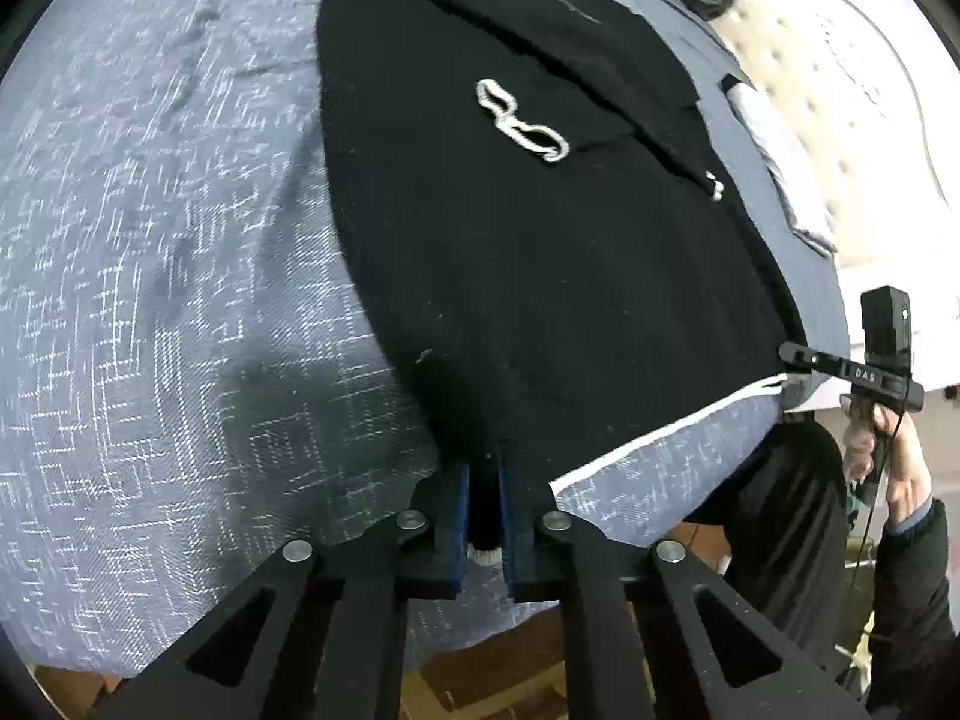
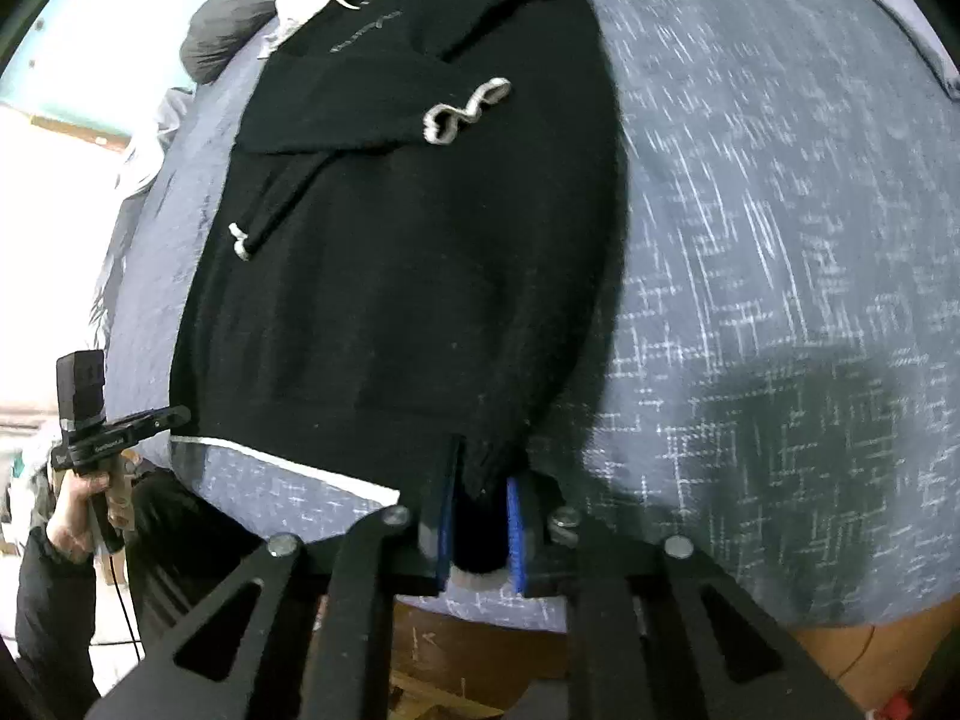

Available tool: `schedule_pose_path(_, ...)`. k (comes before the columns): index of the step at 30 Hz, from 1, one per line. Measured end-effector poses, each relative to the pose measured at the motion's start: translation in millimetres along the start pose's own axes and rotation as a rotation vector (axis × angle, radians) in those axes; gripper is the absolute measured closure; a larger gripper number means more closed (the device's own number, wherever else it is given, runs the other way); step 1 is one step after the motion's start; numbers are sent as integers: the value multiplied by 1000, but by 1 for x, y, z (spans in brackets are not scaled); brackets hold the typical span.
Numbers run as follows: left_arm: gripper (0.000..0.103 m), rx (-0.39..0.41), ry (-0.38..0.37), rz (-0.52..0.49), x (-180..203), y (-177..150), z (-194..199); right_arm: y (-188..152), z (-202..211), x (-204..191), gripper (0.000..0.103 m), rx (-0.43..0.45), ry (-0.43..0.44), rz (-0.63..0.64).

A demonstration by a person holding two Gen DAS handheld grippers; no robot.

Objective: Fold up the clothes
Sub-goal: 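Grasp the white-trimmed hem with both tools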

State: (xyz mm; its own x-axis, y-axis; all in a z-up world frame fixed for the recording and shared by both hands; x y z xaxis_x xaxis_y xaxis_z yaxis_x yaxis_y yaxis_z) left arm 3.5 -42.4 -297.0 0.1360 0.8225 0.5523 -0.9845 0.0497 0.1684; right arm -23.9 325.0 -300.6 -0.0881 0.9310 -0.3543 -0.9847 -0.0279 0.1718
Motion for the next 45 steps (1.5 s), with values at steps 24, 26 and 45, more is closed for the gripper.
schedule_pose_path(24, 96, 158, -72, -160, 42, 12, 105, 12, 114, -54, 97, 222, 85, 140)
schedule_pose_path(26, 96, 164, -76, -168, 45, 9, 110, 9, 121, -55, 97, 232, 91, 148)
schedule_pose_path(45, 96, 212, -143, -185, 56, 5, 140, -9, 146, -62, 98, 236, 152, 200)
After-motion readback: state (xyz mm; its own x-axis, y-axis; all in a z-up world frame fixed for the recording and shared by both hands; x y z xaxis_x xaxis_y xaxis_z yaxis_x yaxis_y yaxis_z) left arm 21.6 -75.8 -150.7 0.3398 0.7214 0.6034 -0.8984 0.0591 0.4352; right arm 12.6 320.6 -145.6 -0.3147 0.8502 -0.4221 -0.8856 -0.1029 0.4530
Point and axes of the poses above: each gripper's, at about its wrist camera, not at the fingertips, and z roughly against the way its jaws point, x to its right, y to its top, the point moved 5 cm from there along -z, roughly the way its jaws point, and after that the axes turned 6 degrees about -y, right-handed, at the moved point
